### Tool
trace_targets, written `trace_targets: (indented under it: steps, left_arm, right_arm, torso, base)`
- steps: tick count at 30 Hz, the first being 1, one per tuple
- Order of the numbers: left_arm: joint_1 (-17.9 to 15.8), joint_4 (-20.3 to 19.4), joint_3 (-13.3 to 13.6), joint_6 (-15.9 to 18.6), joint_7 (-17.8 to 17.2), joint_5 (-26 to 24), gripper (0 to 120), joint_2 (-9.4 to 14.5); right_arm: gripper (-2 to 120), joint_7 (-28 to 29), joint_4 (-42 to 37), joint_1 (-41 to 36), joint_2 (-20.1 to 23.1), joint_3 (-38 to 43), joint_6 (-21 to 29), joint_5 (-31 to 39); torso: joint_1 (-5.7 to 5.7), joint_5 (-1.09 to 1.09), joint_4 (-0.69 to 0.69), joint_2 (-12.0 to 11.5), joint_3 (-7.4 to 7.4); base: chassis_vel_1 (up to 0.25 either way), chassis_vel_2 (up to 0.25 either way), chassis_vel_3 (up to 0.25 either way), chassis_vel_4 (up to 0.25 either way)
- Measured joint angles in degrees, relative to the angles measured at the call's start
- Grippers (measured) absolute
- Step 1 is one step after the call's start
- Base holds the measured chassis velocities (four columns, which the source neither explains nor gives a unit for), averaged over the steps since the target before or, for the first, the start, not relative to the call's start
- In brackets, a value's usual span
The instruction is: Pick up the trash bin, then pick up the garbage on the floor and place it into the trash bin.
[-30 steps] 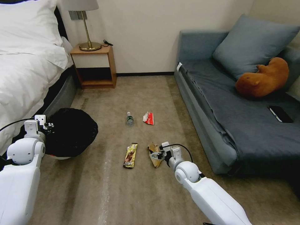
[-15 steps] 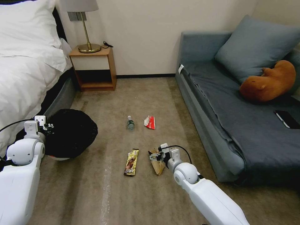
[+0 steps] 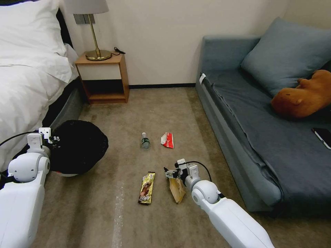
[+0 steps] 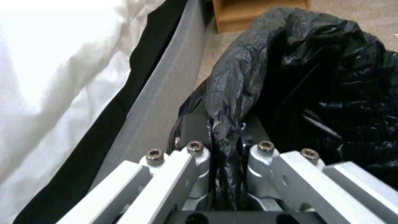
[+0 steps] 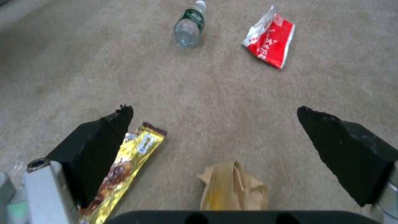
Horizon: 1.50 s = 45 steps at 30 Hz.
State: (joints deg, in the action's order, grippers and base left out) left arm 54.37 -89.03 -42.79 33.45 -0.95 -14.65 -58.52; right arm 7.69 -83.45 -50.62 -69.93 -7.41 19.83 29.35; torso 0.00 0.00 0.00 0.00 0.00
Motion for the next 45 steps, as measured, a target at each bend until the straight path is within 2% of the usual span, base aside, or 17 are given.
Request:
trace_targets:
  steps: [16,19,22,24,28,33,38,45]
  left_arm:
    - [0.70,-0.17,-0.58,-0.20,0.27,0.01,7,-0.03]
    - [0.84,-0.21,-0.63,-0.27,0.35,0.00,7,0.01]
    - [1.17,-0.46,-0.72,-0.38,0.51,-0.01,7,0.25]
    - [1.48,-0.76,-0.77,-0.39,0.68,-0.03,7,0.47]
    - [1.65,-0.92,-0.79,-0.39,0.76,-0.02,7,0.70]
    - [1.41,-1.23,-0.60,-0.16,1.41,0.00,7,1.58]
    - [1.27,-1.26,-0.60,-0.12,1.68,0.12,7,1.78]
    - [1.65,-1.25,-0.59,-0.39,2.00,0.67,7,1.74]
  right_arm:
    - [100,0.73,0.20,0.93,0.91,-1.67,-0.51,0.31]
    - [100,0.98,0.51,2.13,1.57,-2.47,-0.52,0.49]
    - [100,1.63,1.17,5.67,4.02,-4.98,-0.49,1.45]
    - [100,2.20,1.21,8.80,6.64,-7.46,0.41,3.12]
    - [100,3.26,0.79,11.03,8.80,-9.98,2.46,5.76]
    - [100,6.41,-1.37,13.27,11.66,-15.34,8.14,13.94]
    - [100,7.40,-1.98,13.89,11.92,-17.77,11.06,17.76]
    - [100,8.19,-2.13,13.93,11.40,-19.30,12.30,18.89]
  torso:
    - [0.00,0.00,0.00,-0.01,0.00]
    - [0.00,0.00,0.00,0.00,0.01]
    - [0.00,0.00,0.01,0.00,0.00]
    - [0.00,0.00,0.01,0.00,0.00]
    - [0.00,0.00,0.01,0.00,0.00]
    - [0.00,0.00,0.00,0.00,0.00]
    - [0.00,0.01,0.00,0.00,0.00]
    - [0.00,0.00,0.00,0.00,0.00]
  base:
    - [-0.068,0.088,0.066,-0.091]
    - [-0.014,0.017,0.014,-0.014]
    - [0.000,0.000,0.000,0.000]
    - [0.000,0.000,0.000,0.000]
    - [0.000,0.000,0.000,0.000]
    - [0.000,0.000,0.000,0.000]
    - [0.000,0.000,0.000,0.000]
    - [0.000,0.000,0.000,0.000]
